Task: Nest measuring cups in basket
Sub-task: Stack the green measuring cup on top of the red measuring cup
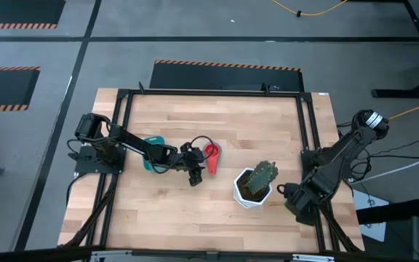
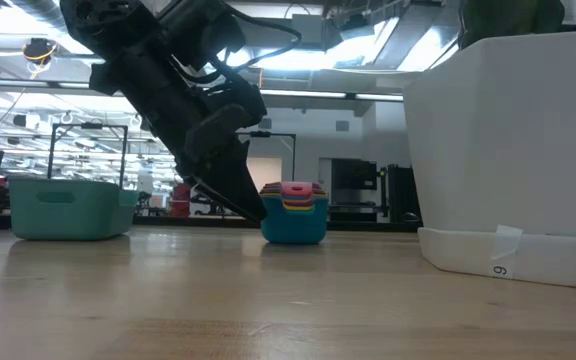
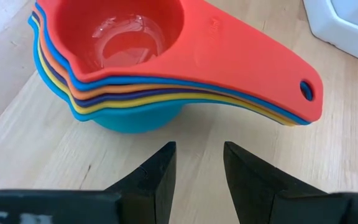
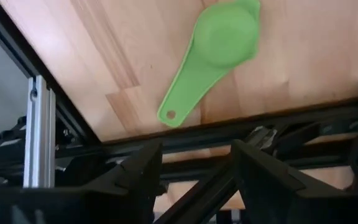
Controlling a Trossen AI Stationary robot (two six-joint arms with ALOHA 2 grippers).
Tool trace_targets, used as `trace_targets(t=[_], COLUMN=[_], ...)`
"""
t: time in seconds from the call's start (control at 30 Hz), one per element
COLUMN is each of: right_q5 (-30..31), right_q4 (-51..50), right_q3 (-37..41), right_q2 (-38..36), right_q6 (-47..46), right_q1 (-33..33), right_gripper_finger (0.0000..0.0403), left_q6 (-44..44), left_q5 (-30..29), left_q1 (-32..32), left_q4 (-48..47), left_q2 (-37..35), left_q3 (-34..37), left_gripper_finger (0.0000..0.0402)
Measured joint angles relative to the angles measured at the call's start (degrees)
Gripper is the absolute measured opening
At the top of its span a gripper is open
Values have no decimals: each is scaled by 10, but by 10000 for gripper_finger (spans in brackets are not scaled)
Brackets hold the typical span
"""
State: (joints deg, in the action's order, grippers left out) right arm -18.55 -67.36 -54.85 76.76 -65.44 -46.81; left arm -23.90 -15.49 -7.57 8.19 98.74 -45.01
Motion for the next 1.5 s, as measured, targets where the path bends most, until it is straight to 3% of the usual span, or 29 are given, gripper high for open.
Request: trace_targets(t=[0.37, 0.7, 1.5], right_q5=[-72, -28, -125], right_q4=[1, 11, 66], right_q3=[0, 0, 0], right_q2=[25, 37, 202], right_q6=[-17, -39, -100], right_q1=[0, -7, -27], right_gripper_finger=[196, 196, 196], left_q6=[0, 0, 0], left_q5=[-1, -1, -1], left_q1=[0, 0, 0], left_q4=[0, 0, 0], left_q2=[0, 0, 0], left_q3=[0, 0, 0], left_gripper_finger=[128, 128, 128])
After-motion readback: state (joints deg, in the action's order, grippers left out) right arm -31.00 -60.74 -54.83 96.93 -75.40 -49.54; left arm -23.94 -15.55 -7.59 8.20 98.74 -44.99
